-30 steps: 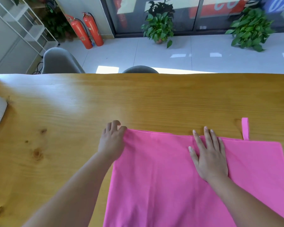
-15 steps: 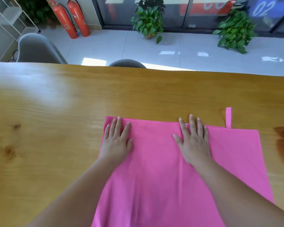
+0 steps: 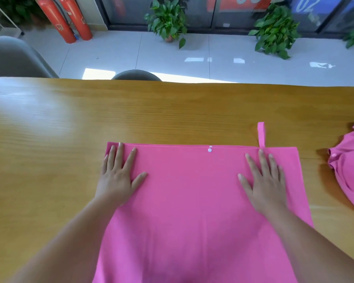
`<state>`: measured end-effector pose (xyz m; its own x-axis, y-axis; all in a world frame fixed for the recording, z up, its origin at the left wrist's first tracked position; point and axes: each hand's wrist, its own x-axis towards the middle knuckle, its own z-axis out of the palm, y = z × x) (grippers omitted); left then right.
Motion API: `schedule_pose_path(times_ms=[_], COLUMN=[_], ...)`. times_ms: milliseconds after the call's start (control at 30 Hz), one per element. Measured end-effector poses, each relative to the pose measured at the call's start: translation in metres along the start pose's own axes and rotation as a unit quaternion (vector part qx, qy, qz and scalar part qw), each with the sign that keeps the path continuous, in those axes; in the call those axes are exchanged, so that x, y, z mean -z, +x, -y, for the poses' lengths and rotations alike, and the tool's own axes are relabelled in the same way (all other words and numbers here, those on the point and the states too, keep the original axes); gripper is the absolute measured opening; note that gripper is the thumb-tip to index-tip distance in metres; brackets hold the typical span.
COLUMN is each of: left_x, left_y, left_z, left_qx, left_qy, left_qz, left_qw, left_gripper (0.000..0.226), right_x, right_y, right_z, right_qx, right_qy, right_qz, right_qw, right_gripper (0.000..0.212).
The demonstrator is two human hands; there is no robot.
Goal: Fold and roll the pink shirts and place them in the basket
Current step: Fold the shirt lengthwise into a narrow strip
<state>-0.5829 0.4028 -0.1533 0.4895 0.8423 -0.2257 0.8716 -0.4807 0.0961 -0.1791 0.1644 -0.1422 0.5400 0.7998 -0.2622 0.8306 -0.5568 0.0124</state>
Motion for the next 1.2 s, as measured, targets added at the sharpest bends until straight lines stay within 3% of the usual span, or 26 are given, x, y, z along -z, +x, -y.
schedule_pose_path(times_ms=[200,333,400,533,633,767,867,933,1067,1133,1200], left_x=[0.037,0.018,-0.001,-0.013,-0.006,0.002,0.022,0.025,-0.007,-0.022,-0.027], left_y=[0.062,0.021,-0.021,-0.072,-0.064,-0.009,0.023,0.019,-0.045,-0.079,-0.099], left_z=[-0.033,-0.096,-0.105,-0.035,0.006,0.008,-0.020,-0.056,-0.122,-0.113,-0.076], left_qx=[0.060,-0.018,-0.059,0.013,0.009,0.024,0.045,0.002,-0.083,-0.080,-0.040], left_qy=[0.087,0.020,0.000,-0.010,-0.004,0.050,0.069,0.058,-0.006,-0.002,-0.010], left_qz=[0.066,0.034,0.025,0.001,0.008,0.039,0.068,0.054,0.043,0.035,0.020], left_qw=[0.992,0.999,0.998,1.000,1.000,0.998,0.994,0.997,0.996,0.996,0.999], left_gripper=[0.086,0.080,0.077,0.080,0.087,0.094,0.086,0.078,0.076,0.077,0.079], right_x=[0.032,0.014,-0.002,-0.013,-0.010,0.005,0.023,0.024,-0.003,-0.017,-0.026], right_y=[0.053,0.000,-0.030,-0.056,-0.044,0.007,0.029,0.015,-0.049,-0.075,-0.089], right_z=[0.038,0.106,0.108,0.026,-0.022,-0.027,0.001,0.041,0.129,0.128,0.088], right_qx=[-0.049,0.073,0.114,0.004,-0.056,-0.056,-0.084,-0.059,0.094,0.124,0.088], right_qy=[0.009,0.025,0.020,0.032,0.027,0.012,0.001,0.004,0.017,0.013,0.016], right_qz=[0.012,-0.004,-0.001,-0.011,0.007,0.042,0.051,0.025,0.022,0.018,0.006], right_qw=[0.999,0.997,0.993,0.999,0.998,0.997,0.995,0.998,0.995,0.992,0.996], right_gripper=[0.074,0.072,0.072,0.074,0.081,0.085,0.080,0.077,0.076,0.075,0.075])
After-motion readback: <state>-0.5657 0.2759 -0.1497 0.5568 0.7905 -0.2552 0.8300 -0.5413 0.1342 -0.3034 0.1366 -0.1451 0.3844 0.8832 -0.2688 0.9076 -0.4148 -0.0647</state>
